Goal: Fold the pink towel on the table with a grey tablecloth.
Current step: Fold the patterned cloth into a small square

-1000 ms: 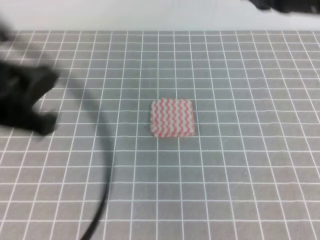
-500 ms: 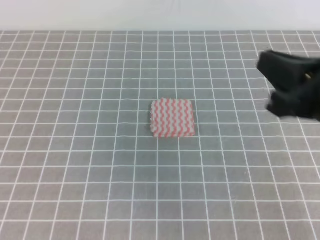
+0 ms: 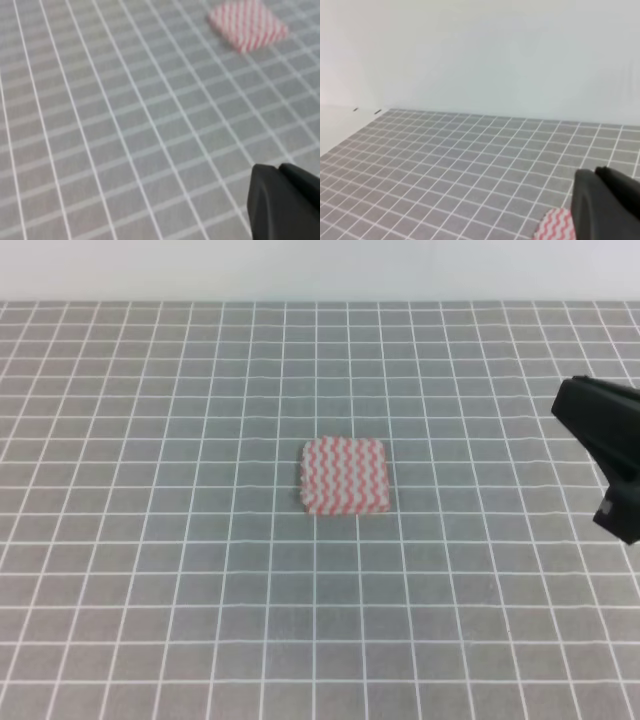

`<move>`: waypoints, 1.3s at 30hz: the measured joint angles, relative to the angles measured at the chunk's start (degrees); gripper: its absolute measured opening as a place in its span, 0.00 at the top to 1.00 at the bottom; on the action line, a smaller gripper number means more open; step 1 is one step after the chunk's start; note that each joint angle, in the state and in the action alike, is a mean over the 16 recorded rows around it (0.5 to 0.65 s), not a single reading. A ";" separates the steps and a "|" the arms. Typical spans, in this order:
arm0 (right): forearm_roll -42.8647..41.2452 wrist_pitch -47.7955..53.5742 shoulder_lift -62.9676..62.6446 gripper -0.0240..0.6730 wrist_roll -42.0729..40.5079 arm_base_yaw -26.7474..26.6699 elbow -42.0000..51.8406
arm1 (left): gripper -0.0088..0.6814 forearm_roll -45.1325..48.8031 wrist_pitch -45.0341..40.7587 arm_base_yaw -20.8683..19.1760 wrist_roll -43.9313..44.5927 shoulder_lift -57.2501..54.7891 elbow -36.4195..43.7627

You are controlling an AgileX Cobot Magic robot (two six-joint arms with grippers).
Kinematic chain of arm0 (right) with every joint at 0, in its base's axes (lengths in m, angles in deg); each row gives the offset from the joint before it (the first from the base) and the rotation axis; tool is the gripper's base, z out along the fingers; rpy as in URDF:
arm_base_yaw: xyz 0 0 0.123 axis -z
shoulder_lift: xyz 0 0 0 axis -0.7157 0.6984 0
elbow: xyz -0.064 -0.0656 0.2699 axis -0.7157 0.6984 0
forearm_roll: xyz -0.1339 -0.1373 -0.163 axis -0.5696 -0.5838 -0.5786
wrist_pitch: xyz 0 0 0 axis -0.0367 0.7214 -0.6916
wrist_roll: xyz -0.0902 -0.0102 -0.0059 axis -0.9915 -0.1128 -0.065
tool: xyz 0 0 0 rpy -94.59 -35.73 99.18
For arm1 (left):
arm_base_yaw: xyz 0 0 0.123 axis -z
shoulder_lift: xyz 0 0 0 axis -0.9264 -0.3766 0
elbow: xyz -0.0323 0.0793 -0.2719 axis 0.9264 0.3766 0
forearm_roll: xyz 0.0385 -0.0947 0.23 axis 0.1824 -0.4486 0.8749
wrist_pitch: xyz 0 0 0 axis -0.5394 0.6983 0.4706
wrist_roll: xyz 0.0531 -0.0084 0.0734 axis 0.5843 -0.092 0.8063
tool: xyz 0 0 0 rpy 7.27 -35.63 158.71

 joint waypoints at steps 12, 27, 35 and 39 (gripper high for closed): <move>-0.10 3.36 -0.22 0.99 0.03 0.00 0.04 | 0.99 0.11 4.00 0.00 -10.48 -0.25 0.82; -0.25 6.46 0.79 0.99 0.03 0.00 0.03 | 0.99 13.28 6.14 0.00 -11.70 0.00 0.99; -0.72 13.97 2.44 0.99 0.05 0.00 0.35 | 0.99 13.55 6.02 0.00 -11.70 0.00 0.99; -2.77 19.27 3.13 0.99 0.06 0.01 1.05 | 0.99 13.61 6.06 0.00 -11.70 -0.13 0.99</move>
